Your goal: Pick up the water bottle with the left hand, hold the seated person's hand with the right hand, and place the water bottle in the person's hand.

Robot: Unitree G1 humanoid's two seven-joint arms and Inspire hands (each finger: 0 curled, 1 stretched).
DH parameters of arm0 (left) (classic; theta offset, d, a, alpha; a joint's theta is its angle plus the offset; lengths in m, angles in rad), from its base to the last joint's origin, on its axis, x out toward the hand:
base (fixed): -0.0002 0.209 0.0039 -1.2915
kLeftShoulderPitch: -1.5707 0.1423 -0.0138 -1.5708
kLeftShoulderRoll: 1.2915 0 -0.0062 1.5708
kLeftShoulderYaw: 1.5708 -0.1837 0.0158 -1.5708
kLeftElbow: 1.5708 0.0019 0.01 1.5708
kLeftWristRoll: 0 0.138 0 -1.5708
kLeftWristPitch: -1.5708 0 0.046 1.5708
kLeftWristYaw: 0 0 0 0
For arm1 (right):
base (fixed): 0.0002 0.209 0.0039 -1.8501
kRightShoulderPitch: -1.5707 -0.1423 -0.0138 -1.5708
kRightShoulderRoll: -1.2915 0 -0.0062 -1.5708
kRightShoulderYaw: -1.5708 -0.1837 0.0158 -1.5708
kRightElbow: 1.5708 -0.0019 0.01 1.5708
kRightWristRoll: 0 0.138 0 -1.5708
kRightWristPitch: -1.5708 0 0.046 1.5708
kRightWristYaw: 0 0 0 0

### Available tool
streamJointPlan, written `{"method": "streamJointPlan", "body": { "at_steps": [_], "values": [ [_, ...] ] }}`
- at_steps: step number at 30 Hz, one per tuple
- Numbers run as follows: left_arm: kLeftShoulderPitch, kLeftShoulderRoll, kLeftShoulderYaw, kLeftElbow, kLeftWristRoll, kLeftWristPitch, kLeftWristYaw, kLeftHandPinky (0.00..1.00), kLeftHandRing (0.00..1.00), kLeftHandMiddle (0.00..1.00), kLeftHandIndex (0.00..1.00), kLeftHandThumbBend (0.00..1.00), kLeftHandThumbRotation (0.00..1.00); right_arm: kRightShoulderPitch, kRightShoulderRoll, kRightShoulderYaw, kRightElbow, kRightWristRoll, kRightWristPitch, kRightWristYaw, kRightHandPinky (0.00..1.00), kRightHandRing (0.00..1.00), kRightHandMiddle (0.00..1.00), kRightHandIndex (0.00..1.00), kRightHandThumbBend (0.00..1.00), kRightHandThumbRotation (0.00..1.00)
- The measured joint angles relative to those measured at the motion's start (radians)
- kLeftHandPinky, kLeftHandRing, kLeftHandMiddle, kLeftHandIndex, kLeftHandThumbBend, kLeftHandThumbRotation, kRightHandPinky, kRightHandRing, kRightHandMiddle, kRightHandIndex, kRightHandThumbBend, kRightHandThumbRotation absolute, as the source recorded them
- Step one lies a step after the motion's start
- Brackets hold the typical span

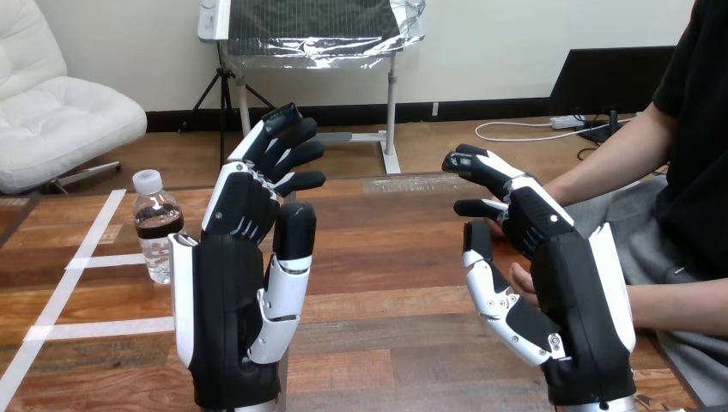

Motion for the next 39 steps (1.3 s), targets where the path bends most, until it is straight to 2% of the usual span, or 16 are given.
{"method": "streamJointPlan", "body": {
  "at_steps": [27, 34, 39],
  "values": [
    [0.004, 0.011, 0.0, -0.006, -0.04, 0.0, -0.001, 0.7, 0.77, 0.8, 0.81, 0.43, 0.82, 0.0, 0.0, 0.0, 0.0, -0.001, 0.001, 0.0, 0.71, 0.85, 0.86, 0.76, 0.01, 0.0],
    [0.015, 0.031, 0.01, -0.012, -0.015, 0.0, 0.005, 0.7, 0.78, 0.81, 0.82, 0.38, 0.82, 0.0, 0.0, 0.0, 0.0, -0.003, 0.001, 0.0, 0.71, 0.85, 0.86, 0.76, 0.01, 0.0],
    [0.027, 0.044, 0.046, -0.023, 0.047, 0.005, 0.025, 0.72, 0.8, 0.83, 0.84, 0.37, 0.81, 0.0, 0.0, 0.0, 0.0, -0.004, 0.002, 0.0, 0.71, 0.85, 0.86, 0.76, 0.02, 0.0]
  ]
}}
